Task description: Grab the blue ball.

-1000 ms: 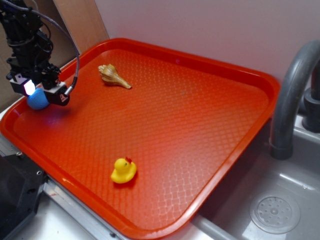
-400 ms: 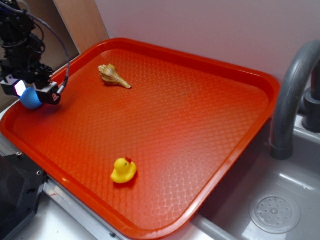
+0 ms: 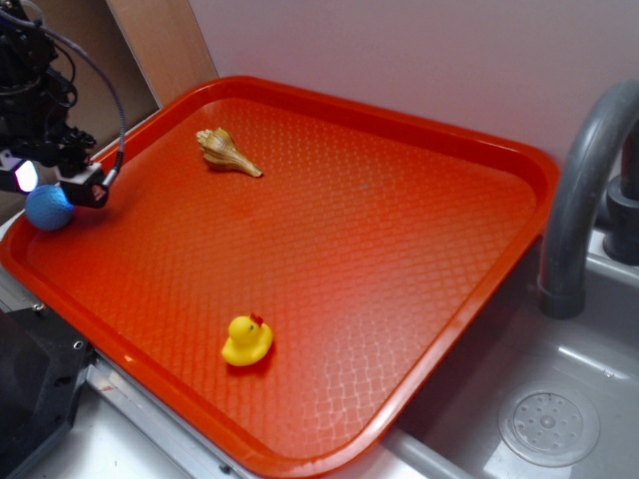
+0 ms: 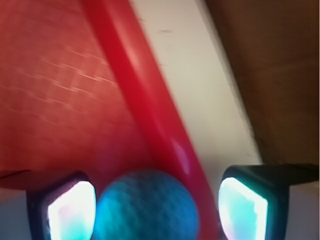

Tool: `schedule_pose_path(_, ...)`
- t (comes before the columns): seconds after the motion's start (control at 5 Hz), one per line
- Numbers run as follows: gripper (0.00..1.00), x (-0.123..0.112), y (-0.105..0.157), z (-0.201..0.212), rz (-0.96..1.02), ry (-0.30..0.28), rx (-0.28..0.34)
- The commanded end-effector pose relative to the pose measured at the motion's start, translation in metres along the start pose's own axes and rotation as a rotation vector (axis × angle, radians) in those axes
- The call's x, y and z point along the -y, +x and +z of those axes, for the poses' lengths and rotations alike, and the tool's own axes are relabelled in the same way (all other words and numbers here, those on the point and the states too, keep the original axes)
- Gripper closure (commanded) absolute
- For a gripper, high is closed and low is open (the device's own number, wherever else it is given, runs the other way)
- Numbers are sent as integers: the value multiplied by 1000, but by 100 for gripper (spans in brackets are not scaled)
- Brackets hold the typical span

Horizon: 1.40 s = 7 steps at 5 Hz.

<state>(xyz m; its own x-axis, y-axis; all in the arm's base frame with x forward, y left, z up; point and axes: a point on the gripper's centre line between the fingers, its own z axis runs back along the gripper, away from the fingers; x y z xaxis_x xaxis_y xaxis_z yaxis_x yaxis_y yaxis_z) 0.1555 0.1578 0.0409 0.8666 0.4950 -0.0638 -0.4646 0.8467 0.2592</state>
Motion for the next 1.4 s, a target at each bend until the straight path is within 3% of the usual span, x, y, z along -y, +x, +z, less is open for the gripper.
schedule_pose_path(0.0,100,7,-14,10,34,-33,50)
schedule_pose_path(0.6,94,11,-16,9,-2,-34,43)
schedule_pose_path(1.0,96,12,-18,9,-8,-38,37)
schedule_pose_path(1.2,100,29,-22,30,-84,-75,48)
